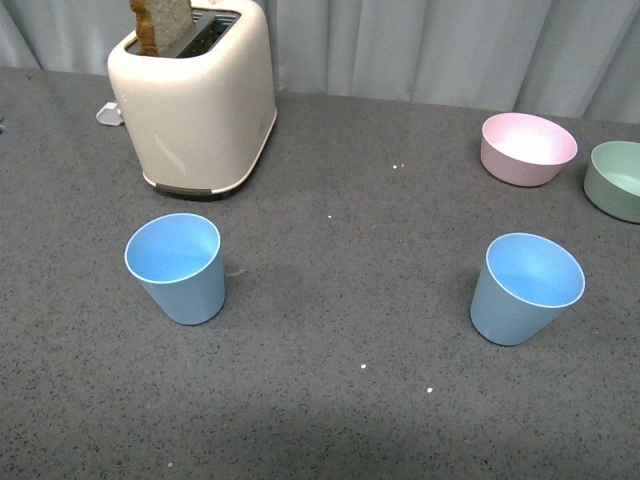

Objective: Stack blue cups with both arms

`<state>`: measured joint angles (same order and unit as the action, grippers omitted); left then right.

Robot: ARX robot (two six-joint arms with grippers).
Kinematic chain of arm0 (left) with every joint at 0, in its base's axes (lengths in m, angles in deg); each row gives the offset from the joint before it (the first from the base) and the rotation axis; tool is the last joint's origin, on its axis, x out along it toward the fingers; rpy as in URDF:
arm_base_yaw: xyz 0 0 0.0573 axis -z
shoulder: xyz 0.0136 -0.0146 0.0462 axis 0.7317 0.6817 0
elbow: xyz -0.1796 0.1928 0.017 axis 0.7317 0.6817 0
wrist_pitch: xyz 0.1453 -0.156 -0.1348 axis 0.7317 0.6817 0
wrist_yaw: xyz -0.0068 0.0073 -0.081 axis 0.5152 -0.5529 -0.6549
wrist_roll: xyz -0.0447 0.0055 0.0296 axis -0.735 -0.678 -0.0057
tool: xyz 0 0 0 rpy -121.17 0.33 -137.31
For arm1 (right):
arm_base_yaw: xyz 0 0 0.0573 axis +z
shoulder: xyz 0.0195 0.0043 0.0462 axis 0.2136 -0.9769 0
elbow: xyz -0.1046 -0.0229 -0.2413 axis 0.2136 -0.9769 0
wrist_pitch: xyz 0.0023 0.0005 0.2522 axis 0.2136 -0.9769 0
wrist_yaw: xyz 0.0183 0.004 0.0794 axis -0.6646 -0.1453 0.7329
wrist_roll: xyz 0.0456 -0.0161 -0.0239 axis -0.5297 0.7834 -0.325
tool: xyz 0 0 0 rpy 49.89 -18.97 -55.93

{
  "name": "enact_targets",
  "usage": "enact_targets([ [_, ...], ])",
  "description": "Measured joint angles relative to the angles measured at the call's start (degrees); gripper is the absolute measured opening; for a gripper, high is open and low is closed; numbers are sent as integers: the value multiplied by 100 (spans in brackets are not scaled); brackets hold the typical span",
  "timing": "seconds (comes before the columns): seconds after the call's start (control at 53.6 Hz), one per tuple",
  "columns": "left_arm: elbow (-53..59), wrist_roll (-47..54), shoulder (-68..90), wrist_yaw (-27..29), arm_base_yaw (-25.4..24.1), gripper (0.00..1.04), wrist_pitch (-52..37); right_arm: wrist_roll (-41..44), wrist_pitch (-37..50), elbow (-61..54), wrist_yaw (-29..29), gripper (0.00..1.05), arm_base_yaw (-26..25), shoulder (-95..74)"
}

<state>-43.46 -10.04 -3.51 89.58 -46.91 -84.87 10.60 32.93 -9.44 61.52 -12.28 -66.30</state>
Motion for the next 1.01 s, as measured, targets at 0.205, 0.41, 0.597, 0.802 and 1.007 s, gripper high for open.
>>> enact_targets([
  [0.205, 0, 0, 0, 0, 0, 98, 0, 0, 0, 0, 2, 95, 0, 0],
  [0.41, 0, 0, 0, 0, 0, 98, 0, -2, 0, 0, 0, 95, 0, 0],
  [0.597, 0, 0, 0, 0, 0, 98, 0, 0, 0, 0, 2, 95, 0, 0],
  [0.802, 0, 0, 0, 0, 0, 98, 0, -2, 0, 0, 0, 95, 0, 0],
  [1.007, -343, -365, 634, 1147, 306, 98, 964, -2, 0, 0, 0, 95, 0, 0],
])
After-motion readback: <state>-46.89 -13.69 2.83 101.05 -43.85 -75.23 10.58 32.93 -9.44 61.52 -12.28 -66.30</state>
